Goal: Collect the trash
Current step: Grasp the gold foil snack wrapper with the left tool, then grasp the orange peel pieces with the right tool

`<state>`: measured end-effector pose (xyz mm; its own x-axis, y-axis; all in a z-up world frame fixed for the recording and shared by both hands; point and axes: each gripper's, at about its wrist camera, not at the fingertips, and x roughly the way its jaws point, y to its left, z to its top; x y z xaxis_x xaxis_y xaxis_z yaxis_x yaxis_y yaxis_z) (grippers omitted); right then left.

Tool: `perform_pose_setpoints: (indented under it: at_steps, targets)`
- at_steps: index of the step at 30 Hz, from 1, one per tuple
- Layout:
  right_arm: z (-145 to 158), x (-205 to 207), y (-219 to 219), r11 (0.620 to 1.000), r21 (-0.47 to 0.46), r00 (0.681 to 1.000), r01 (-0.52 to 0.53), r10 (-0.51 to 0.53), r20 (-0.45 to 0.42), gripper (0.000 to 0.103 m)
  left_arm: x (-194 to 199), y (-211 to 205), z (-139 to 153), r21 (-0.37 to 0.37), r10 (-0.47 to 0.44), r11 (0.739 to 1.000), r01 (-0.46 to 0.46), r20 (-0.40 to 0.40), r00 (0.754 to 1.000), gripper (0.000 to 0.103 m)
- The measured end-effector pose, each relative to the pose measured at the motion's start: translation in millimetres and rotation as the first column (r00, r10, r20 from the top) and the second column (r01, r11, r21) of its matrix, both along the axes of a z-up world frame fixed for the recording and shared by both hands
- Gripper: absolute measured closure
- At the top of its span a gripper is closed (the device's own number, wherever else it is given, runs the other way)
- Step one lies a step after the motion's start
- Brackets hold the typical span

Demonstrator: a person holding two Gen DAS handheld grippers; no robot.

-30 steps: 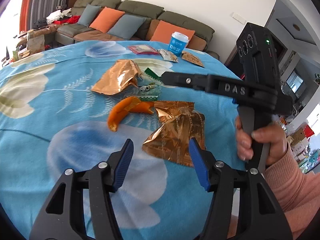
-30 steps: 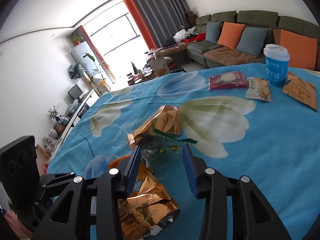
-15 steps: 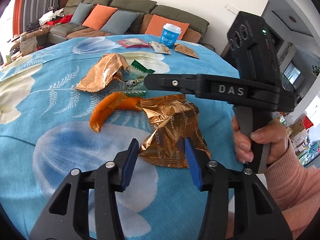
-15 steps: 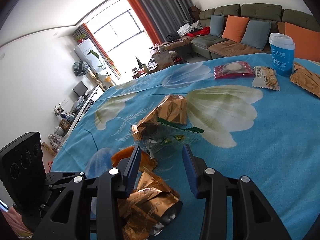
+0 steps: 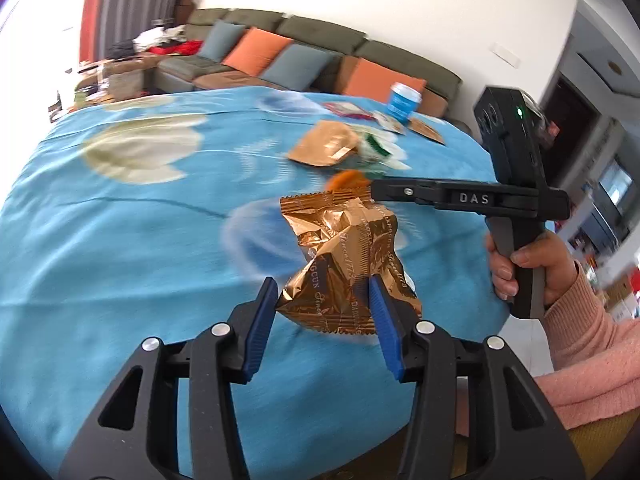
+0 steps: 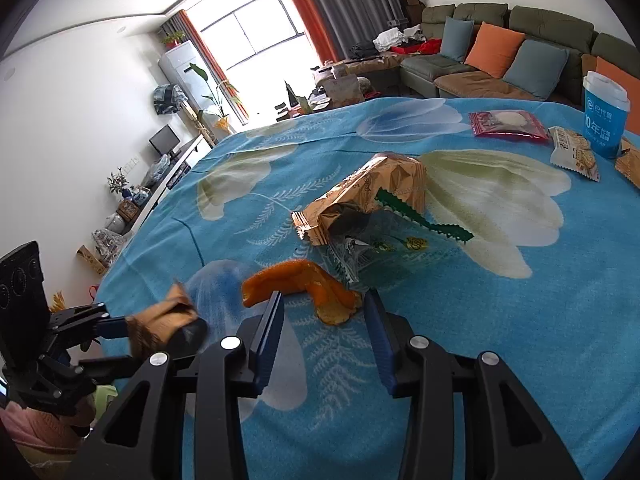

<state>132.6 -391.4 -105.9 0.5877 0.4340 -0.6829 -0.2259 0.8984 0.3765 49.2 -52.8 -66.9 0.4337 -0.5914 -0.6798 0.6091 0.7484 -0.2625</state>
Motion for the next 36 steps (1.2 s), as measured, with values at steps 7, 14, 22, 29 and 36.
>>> perform_pose_setpoints:
  at_steps: [7, 14, 22, 29, 36]
  targets:
    - [-1, 0, 7, 0.999, -0.038, 1.000, 0.008, -0.008, -0.006, 0.083, 3, 40, 2, -0.024, 0.103, 0.994, -0.103, -0.001, 0.995, 0.056]
    - [6, -9, 15, 1.000, -0.014, 1.000, -0.011, 0.011, 0.016, 0.086, 4, 62, 5, -0.032, 0.167, 0.986, -0.166, 0.019, 0.986, 0.056]
    - [14, -10, 37, 0.995, 0.067, 0.998, -0.067, 0.065, 0.025, 0.088, 1, 84, 11, -0.029, 0.221, 0.975, -0.220, 0.044, 0.974, 0.056]
    - [13, -8, 67, 0.986, 0.100, 0.991, -0.134, 0.133, 0.014, 0.088, -2, 106, 13, -0.035, 0.271, 0.962, -0.270, 0.047, 0.961, 0.056]
    - [15, -4, 88, 0.979, 0.114, 0.985, -0.171, 0.169, 0.028, 0.088, -6, 126, 15, -0.038, 0.319, 0.947, -0.318, 0.053, 0.946, 0.056]
